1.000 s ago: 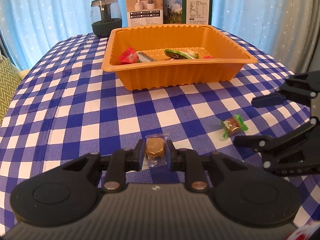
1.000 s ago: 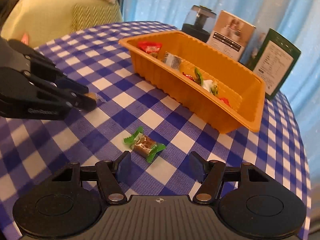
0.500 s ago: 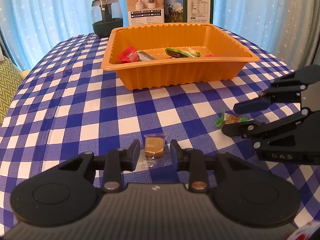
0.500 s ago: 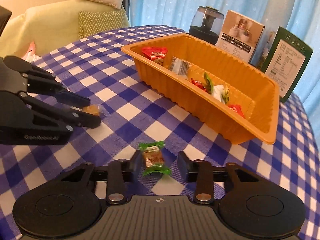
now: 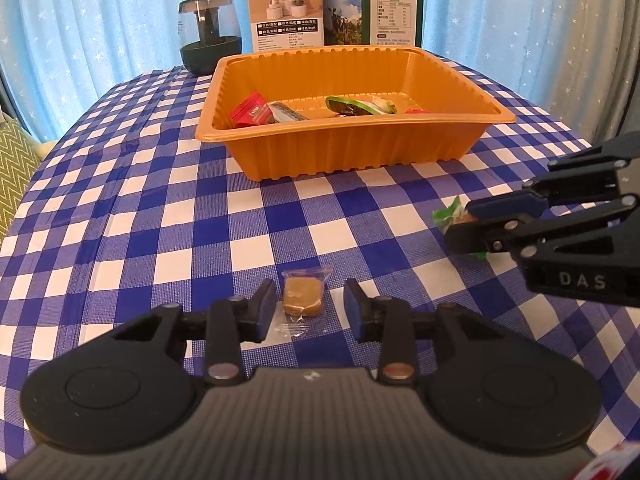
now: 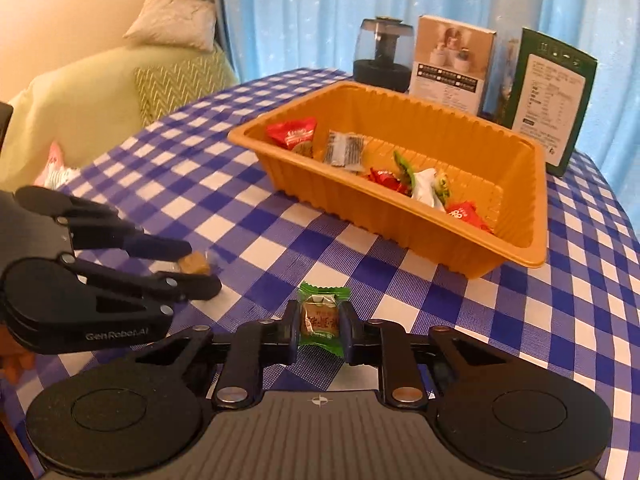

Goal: Organize snacks
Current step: 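Grasp the clear-wrapped caramel with the left tool while the right tool grasps the green-wrapped candy, then carry the caramel in the left tool while the right tool carries the green candy over the tray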

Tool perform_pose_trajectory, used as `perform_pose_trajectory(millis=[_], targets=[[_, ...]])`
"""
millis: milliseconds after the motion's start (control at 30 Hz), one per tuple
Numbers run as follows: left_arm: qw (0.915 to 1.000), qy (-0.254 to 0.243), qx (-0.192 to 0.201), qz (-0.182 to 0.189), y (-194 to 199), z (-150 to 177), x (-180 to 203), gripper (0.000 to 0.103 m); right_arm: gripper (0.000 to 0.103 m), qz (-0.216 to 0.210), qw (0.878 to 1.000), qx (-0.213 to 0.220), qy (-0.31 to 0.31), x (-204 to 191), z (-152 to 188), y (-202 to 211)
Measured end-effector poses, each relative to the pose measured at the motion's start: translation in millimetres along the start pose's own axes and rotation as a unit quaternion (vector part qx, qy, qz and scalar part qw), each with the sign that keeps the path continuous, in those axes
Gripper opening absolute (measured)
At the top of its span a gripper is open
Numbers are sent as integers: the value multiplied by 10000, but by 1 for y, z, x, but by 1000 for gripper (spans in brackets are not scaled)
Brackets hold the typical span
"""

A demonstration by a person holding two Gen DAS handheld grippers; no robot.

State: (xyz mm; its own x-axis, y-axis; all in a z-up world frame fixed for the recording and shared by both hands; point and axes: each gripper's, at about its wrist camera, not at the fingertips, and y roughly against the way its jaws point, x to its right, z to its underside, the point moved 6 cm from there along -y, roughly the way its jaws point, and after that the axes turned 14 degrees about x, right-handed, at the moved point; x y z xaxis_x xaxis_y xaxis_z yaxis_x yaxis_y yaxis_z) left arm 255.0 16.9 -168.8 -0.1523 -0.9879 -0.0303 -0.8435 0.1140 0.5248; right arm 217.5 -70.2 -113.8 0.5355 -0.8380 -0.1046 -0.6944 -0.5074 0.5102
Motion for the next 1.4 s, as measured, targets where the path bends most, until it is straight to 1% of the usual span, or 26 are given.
perform_pose_trajectory(millis=[100, 167, 200, 267, 433, 700, 800, 933, 1067, 1267, 1400], targets=[[10000, 71, -15, 28, -2, 0, -1, 33, 21, 40, 10000, 40, -48, 1, -2, 2], [9999, 142, -25, 59, -2, -1, -2, 22, 21, 59, 9999, 74, -91, 2, -3, 3], [9999, 142, -24, 55, -2, -1, -1, 19, 20, 69, 9999, 94, -119, 2, -4, 4], [9999, 107, -19, 38, -1, -2, 1, 19, 21, 68, 9997, 136, -198, 4, -6, 5], [9998, 159, 146, 54, 5, -9, 5, 19, 21, 118, 9993, 242, -272, 6, -11, 10], [9985, 284, 452, 150, 18, -34, 13, 19, 21, 230, 9980, 468, -364, 10, -21, 20], [9977, 288, 584, 162, 22, -45, 15, 19, 21, 316, 9963, 616, -516, 15, -28, 24], [9964, 312, 768, 185, 24, -64, 18, 19, 21, 418, 9916, 849, -876, 25, -41, 29], [9949, 372, 918, 186, 19, -85, 19, 19, 21, 488, 9838, 1028, -1383, 39, -53, 33], [9938, 338, 1039, 214, 3, -111, 22, 19, 21, 759, 9789, 1149, -1508, 54, -64, 33], [9943, 386, 963, 246, -14, -119, 21, 19, 21, 887, 9755, 1239, -1585, 65, -71, 29]])
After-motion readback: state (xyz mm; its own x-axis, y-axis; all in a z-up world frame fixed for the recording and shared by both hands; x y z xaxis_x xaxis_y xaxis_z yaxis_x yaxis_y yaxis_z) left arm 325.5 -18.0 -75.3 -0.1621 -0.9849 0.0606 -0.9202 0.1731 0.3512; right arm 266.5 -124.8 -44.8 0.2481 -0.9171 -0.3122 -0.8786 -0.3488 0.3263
